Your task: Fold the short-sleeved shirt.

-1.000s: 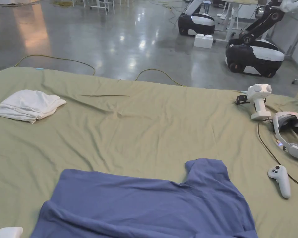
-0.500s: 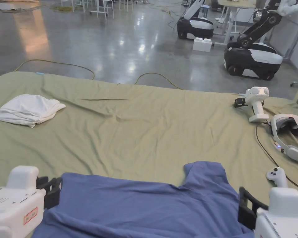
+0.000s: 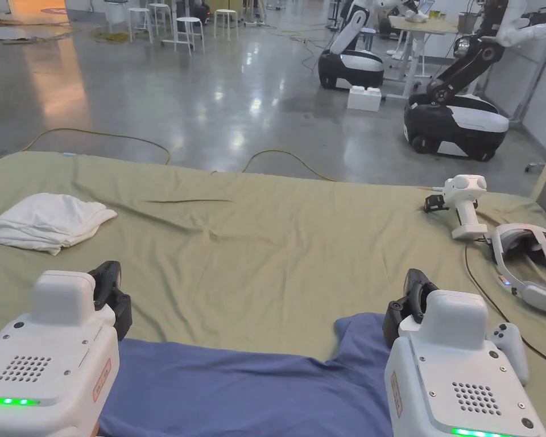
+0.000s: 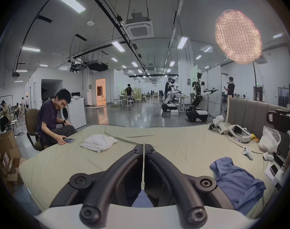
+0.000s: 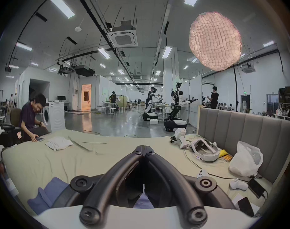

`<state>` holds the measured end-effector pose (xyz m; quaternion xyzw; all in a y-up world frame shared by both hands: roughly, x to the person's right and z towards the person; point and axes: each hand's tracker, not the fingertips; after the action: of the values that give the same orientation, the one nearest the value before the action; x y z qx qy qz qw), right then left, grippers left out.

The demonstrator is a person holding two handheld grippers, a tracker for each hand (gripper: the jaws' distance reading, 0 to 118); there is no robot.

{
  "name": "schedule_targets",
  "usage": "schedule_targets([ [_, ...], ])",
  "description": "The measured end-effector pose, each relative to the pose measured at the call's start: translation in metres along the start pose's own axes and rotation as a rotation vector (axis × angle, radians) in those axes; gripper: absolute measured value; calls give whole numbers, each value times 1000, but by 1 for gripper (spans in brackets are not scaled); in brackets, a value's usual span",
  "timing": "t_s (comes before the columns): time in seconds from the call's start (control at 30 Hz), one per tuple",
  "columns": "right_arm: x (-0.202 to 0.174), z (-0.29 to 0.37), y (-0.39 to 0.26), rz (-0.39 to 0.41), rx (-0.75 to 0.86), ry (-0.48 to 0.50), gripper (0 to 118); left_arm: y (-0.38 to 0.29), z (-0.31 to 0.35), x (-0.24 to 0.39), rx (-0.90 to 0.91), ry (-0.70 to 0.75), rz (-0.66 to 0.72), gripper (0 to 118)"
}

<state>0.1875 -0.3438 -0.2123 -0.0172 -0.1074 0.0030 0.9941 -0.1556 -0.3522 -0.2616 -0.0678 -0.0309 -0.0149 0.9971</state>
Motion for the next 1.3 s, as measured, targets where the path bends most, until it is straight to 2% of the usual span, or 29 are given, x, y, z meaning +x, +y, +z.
schedule_targets([
  [0.1, -4, -4, -1, 10, 1, 3, 0, -2, 6, -4, 33, 11, 29, 0],
  [0.23, -6, -10, -4, 14, -12, 14, 0, -15, -12, -24, -41, 30, 65, 0],
  [0.33, -6, -17, -8, 21, -35, 15, 0, -35, -48, -53, -179, -8, 124, 0],
  [0.63, 1, -42, -32, 41, -151, -3, 0, -92, -180, -108, -692, -65, 173, 0],
  [0.67, 3, -45, -36, 37, -165, -4, 0, -98, -196, -109, -763, -81, 168, 4],
  [0.73, 6, -50, -42, 33, -193, -14, 0, -113, -222, -108, -873, -76, 143, 25],
  [0.8, 10, -53, -48, 31, -220, -23, 0, -126, -232, -100, -968, -112, 146, 56],
  [0.83, 13, -54, -52, 30, -232, -26, 0, -133, -240, -99, -995, -101, 154, 61],
  [1.03, 26, -58, -69, 35, -287, -51, 0, -156, -259, -81, -1079, -52, 108, 62],
  [1.17, 37, -62, -78, 20, -327, -65, 0, -151, -249, -67, -1039, -20, 48, 59],
  [1.2, 40, -64, -80, 15, -336, -67, 0, -150, -246, -67, -1020, -16, 25, 52],
  [1.3, 49, -72, -84, 2, -375, -74, 0, -147, -241, -64, -994, -22, 5, 16],
])
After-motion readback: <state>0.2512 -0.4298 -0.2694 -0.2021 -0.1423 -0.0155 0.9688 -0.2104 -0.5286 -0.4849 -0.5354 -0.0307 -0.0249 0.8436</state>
